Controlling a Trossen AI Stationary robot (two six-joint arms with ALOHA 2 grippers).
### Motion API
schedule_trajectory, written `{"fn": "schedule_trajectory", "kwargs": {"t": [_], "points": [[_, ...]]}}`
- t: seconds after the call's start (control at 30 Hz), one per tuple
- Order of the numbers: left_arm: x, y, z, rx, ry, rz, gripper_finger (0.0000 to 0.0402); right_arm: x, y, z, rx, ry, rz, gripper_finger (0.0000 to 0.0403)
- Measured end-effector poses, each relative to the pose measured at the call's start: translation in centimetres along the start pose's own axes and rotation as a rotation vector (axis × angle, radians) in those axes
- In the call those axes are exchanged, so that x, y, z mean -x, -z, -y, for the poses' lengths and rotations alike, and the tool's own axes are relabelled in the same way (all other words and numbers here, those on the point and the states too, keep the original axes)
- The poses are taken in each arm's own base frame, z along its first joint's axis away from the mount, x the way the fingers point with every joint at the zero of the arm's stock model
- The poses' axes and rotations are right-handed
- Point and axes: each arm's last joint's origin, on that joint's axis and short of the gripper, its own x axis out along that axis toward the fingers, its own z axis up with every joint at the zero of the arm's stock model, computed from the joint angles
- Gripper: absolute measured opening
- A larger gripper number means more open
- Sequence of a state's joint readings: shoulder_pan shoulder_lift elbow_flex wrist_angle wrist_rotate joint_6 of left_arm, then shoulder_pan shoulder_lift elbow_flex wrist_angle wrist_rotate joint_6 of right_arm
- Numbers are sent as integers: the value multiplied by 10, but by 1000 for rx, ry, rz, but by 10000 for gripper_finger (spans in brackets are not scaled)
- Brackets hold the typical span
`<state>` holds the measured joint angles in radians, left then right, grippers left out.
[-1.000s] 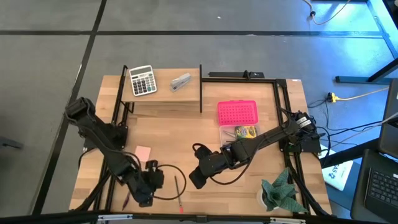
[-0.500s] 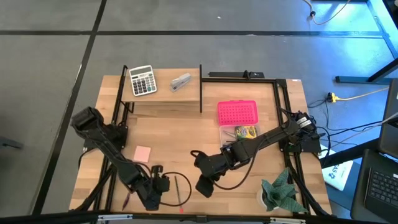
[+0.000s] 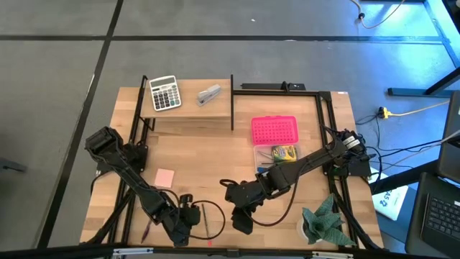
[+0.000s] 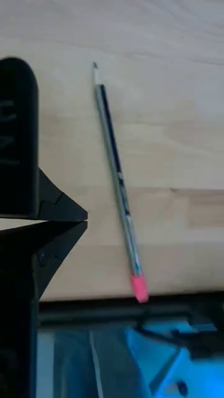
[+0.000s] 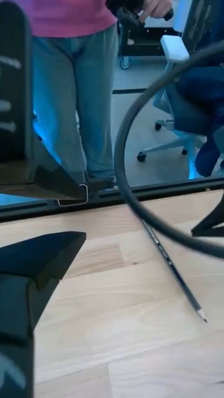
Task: Pack school essentials
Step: Put the pink pencil into the pink supply box
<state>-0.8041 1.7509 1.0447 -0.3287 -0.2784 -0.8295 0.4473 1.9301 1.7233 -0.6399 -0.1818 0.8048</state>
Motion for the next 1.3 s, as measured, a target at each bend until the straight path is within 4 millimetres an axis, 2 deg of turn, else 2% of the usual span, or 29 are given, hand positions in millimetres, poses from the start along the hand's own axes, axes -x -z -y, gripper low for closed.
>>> {"fn": "schedule_trajectory", "kwargs": {"t": [0.63, 1.3], "points": [[-29, 8, -5, -11, -73, -25, 0, 0, 3, 2, 17, 5, -40, 96], [-38, -1, -18, 0, -117, -15, 0, -1, 3, 2, 16, 11, -41, 96]]}}
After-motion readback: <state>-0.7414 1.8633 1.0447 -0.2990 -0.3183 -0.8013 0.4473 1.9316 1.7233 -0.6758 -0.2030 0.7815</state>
